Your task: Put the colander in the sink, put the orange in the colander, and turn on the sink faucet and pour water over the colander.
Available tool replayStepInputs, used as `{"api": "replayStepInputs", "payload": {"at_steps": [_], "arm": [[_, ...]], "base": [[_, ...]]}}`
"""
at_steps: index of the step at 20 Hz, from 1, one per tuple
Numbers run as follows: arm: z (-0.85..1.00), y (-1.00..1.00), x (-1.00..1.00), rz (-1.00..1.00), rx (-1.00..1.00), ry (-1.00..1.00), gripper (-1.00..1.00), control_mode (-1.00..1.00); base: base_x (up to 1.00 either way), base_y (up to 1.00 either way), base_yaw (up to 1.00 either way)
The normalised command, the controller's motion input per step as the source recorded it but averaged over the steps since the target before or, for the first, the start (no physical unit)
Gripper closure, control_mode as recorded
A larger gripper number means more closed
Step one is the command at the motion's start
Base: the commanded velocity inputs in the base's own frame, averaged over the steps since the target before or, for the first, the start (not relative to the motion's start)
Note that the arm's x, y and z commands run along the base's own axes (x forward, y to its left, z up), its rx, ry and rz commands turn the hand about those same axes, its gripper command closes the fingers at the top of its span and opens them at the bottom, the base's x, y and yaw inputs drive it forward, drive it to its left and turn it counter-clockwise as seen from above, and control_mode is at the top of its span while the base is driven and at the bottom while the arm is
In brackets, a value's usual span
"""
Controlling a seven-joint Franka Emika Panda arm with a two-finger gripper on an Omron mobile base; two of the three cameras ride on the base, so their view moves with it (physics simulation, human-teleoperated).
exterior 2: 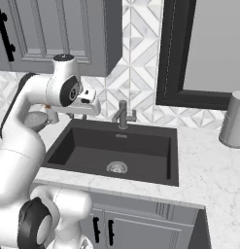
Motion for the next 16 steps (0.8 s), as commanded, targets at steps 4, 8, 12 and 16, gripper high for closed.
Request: {"api": "replayStepInputs", "payload": {"at_steps": [4, 8, 12, 16], "arm": [[0.0, 0.16, -0.12, 0.0, 0.0, -0.04, -1.0, -1.0], [0.0, 0.49, -0.36, 0.0, 0.0, -0.2, -1.0, -1.0], [-0.01, 0.5, -0.41, 0.0, 0.0, -0.21, -1.0, -1.0], [-0.11, 0.68, -0.18, 0.0, 0.15, -0.03, -1.0, -1.0]], "base": [[0.0, 0.0, 0.0], [0.0, 0.0, 0.0], [0.0, 0.0, 0.0], [0.0, 0.0, 0.0]]}}
